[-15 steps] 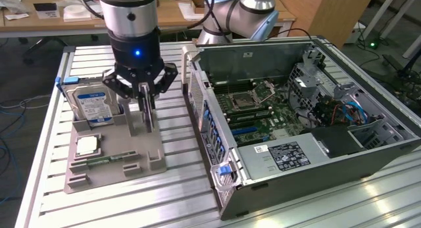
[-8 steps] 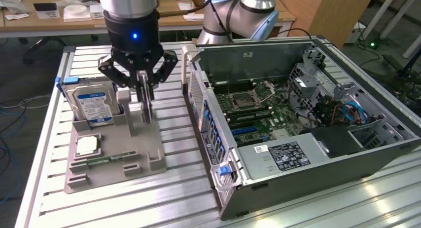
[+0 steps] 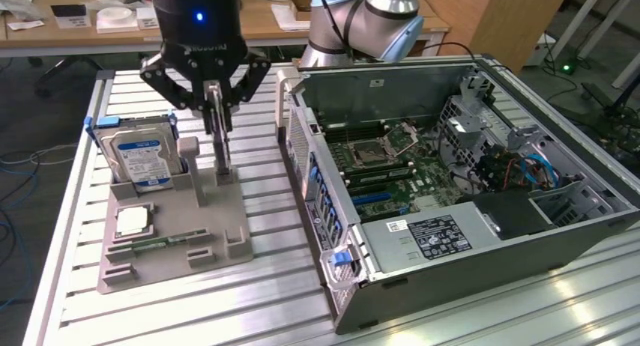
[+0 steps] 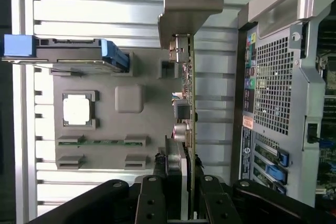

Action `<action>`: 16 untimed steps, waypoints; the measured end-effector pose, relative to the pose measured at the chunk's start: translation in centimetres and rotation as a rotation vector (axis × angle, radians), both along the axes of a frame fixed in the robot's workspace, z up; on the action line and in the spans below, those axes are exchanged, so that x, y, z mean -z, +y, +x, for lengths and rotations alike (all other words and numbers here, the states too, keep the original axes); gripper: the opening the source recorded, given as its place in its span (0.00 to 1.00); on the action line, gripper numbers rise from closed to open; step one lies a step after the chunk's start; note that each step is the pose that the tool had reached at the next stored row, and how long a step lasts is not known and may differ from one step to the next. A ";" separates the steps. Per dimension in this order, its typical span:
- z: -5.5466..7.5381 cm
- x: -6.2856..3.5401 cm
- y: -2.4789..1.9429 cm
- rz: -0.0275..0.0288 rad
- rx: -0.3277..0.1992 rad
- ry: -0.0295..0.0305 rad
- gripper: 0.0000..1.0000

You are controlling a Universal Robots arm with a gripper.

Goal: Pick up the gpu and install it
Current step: 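Pick up the gpu and move the gpu toward the slot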

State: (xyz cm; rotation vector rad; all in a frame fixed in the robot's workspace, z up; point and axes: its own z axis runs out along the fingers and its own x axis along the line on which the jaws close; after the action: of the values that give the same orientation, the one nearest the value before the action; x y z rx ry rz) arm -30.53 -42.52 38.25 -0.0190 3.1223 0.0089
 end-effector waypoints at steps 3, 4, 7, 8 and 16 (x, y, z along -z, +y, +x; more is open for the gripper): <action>0.0 -1.32 0.00 0.0000 0.000 0.0000 0.28; 0.0 -1.71 0.00 0.0000 0.000 0.0001 0.28; 0.0 -2.85 0.00 0.0000 0.000 0.0000 0.28; 0.0 -3.20 0.00 -0.0001 0.000 0.0001 0.28; 0.0 -4.95 0.00 0.0000 0.000 -0.0001 0.28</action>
State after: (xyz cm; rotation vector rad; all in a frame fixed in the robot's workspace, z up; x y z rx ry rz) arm -30.53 -42.52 43.21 -0.0190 3.1222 0.0089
